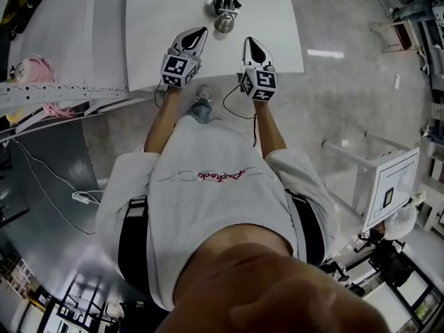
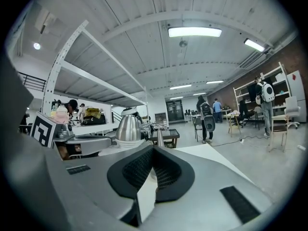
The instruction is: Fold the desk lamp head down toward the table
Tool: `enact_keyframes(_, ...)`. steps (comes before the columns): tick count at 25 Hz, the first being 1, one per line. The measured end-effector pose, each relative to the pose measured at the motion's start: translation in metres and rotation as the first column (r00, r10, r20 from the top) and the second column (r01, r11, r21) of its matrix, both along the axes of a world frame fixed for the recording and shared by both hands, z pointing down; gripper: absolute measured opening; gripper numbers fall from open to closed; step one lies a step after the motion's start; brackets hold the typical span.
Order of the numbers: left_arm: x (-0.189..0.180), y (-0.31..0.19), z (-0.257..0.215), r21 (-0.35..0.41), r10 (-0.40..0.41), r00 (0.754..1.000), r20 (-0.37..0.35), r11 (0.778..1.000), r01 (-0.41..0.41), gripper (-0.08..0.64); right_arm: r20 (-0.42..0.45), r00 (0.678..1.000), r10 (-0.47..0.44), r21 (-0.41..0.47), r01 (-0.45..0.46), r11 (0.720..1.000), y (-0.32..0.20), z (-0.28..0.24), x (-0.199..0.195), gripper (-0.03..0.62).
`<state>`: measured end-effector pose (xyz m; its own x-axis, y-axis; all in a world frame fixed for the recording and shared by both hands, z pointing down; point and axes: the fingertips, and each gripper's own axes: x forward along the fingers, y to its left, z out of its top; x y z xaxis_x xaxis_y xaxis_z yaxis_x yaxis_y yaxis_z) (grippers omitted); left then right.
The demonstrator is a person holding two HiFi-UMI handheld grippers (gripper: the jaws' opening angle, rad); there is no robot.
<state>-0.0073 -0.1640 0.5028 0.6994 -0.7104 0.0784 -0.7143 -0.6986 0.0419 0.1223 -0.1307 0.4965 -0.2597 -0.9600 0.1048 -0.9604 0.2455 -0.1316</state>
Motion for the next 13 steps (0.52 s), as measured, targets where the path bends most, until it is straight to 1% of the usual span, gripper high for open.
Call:
enact_keyframes(7, 0.005, 0.004, -0.002, 0.018, 0.013, 1.000, 0.025, 1.000, -0.013, 0.028, -0.011, 1.000, 0.003, 0.016, -0.003, 1.000, 0.001, -0.006, -0.001, 0.018)
enact_keyframes(13, 0.011, 0.001, -0.004, 0.026, 0.024, 0.999, 0.026, 0.999, -0.024, 0.028, -0.014, 1.000, 0.001, 0.023, -0.001, 1.000, -0.002, -0.009, 0.000, 0.018)
